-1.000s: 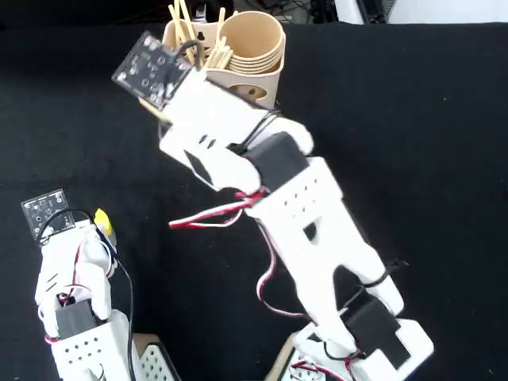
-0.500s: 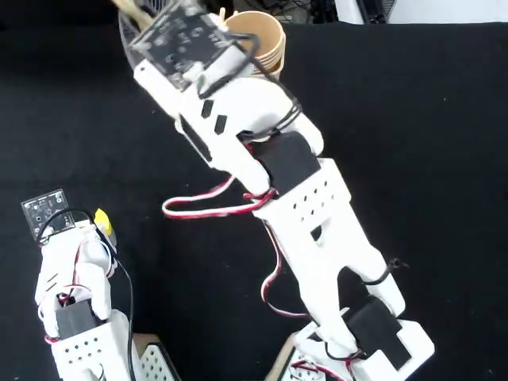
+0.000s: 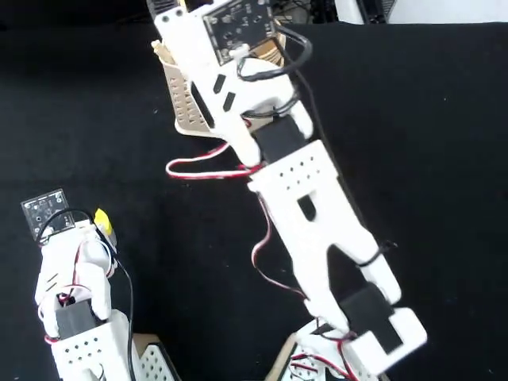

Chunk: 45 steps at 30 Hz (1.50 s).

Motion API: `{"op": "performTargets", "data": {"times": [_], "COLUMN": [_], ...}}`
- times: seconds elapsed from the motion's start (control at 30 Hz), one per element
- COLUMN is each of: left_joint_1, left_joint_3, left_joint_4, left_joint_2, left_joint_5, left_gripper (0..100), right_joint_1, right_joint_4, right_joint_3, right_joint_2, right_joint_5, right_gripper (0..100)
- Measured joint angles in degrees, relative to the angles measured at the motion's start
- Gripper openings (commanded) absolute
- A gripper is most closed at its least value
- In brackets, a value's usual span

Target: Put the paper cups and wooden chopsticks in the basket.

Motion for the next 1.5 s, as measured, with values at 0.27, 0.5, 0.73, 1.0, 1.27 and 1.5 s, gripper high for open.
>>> {"op": "performTargets", "data": {"times": [0.27,0.5,0.73,1.0,1.27,1.5], "left_joint_1": [0.00,0.00,0.00,0.00,0.00,0.00], "left_joint_3": [0.00,0.00,0.00,0.00,0.00,0.00], "left_joint_4": [0.00,0.00,0.00,0.00,0.00,1.14], "left_joint_2": [0.00,0.00,0.00,0.00,0.00,0.00], "left_joint_5": [0.00,0.00,0.00,0.00,0.00,0.00], "left_gripper": [18,18,18,18,18,5], "right_joint_1": [1.85,3.43,3.34,3.34,3.34,3.87], "right_joint_4": [-1.49,0.97,9.67,17.05,39.47,56.70], "right_joint_3": [2.55,7.47,7.47,-1.41,-15.03,-16.18], "right_joint_2": [4.40,5.54,5.54,5.54,-0.62,-7.65], "right_joint_5": [0.00,0.00,-0.26,-0.35,-0.35,-0.26], "right_gripper": [1.1,7.4,16.2,6.9,1.2,1.3]}}
